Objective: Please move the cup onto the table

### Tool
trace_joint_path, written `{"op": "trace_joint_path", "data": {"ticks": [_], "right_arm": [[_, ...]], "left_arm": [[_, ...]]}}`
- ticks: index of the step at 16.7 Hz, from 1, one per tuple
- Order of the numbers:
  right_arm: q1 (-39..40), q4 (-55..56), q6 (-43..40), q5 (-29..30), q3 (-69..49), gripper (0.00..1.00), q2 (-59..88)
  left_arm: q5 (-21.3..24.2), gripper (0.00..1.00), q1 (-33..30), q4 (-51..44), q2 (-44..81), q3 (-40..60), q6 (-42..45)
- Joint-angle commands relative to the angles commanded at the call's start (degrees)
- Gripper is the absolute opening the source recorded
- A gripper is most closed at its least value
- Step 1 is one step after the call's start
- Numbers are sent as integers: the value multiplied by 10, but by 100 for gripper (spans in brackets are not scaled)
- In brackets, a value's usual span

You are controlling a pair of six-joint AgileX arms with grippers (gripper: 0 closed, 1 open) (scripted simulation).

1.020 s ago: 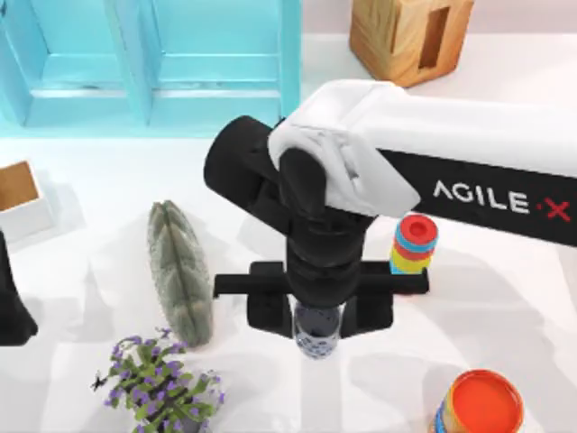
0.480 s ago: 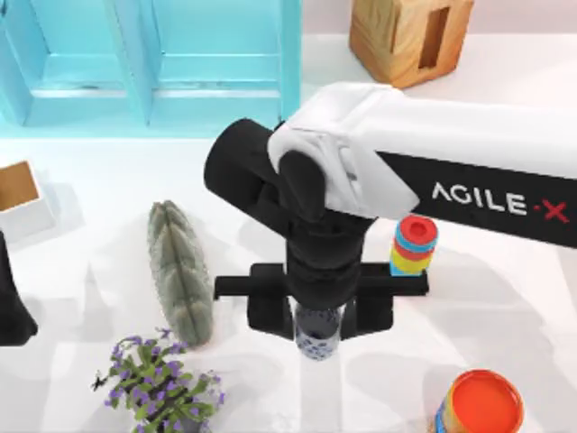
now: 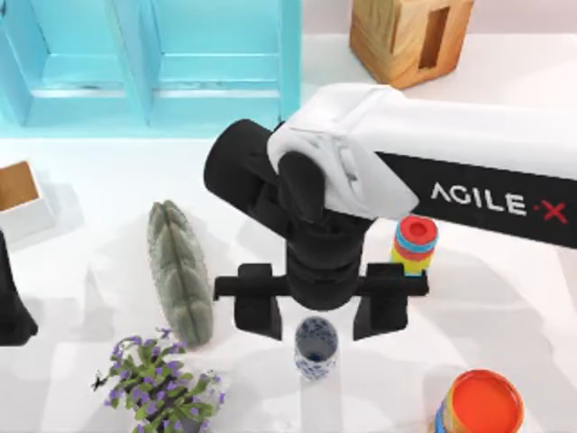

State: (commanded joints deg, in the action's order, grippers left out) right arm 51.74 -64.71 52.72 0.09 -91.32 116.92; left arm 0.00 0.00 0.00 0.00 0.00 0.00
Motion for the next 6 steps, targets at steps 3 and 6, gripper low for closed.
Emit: {"op": "trace_joint_path", "data": {"ticks": [3,6], "right_arm": [[0,0,0,0,0,100,0],[0,0,0,0,0,100,0]], "left_arm": [[0,100,0,0,0,0,0],[0,100,0,0,0,0,0]]}}
